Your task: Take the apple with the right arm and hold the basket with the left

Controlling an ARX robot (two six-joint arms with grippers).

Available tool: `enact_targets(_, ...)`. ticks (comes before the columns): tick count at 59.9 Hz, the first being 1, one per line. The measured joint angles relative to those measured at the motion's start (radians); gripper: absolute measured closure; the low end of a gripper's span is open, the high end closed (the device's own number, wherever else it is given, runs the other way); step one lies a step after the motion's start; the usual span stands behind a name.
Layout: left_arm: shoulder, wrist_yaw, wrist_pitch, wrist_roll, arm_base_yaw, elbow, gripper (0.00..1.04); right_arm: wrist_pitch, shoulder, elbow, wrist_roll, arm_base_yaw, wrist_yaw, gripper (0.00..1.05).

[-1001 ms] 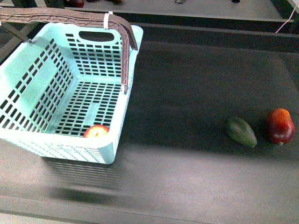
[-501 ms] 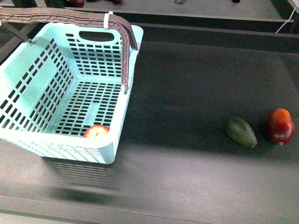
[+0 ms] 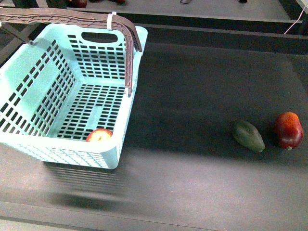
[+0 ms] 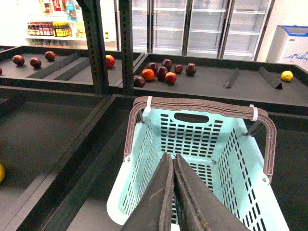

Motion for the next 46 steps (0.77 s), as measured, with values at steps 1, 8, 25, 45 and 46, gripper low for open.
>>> enact_targets(1,0.000,0.000,0.000,0.000,0.000,0.000,1.02,0.000,0.000,0.000,0.000,0.000,0.000,0.09)
enact_targets(8,0.000,0.000,0.000,0.000,0.000,0.000,1.02,0.000,0.000,0.000,0.000,0.000,0.000,0.09)
enact_targets(25,0.000,0.000,0.000,0.000,0.000,0.000,0.64,0.000,0.000,0.000,0.000,0.000,0.000,0.09)
enact_targets(45,0.000,0.000,0.000,0.002,0.000,0.000,0.08,0.000,0.000,0.000,0.000,0.000,0.000,0.09)
enact_targets(46,0.000,0.000,0.000,0.002,0.000,0.000,0.08,0.000,0.000,0.000,0.000,0.000,0.000,0.09)
